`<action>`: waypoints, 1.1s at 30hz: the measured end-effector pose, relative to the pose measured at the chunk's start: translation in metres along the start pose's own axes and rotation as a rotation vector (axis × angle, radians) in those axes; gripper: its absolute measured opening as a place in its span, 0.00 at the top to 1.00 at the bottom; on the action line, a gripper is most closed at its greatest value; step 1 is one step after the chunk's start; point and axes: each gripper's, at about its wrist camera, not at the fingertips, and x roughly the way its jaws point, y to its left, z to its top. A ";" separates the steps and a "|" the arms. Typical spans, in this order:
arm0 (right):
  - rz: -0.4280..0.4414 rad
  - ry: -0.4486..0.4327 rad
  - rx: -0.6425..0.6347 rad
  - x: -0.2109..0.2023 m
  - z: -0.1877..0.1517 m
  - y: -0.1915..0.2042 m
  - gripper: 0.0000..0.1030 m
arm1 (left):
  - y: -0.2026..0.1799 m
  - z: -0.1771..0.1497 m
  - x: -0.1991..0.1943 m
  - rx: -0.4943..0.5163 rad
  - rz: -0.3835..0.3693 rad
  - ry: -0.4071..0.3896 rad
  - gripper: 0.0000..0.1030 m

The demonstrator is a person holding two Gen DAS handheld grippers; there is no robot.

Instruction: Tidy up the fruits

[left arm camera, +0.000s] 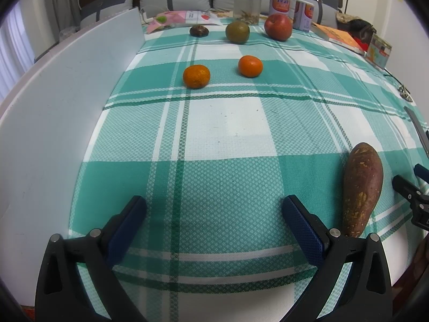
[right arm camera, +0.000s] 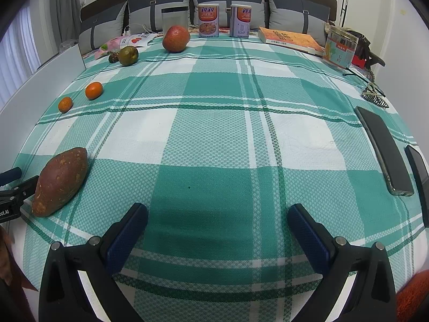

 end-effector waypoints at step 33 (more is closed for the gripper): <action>0.289 0.159 -0.067 0.007 0.063 0.081 0.59 | 0.054 0.021 -0.014 -0.203 -0.140 -0.033 0.03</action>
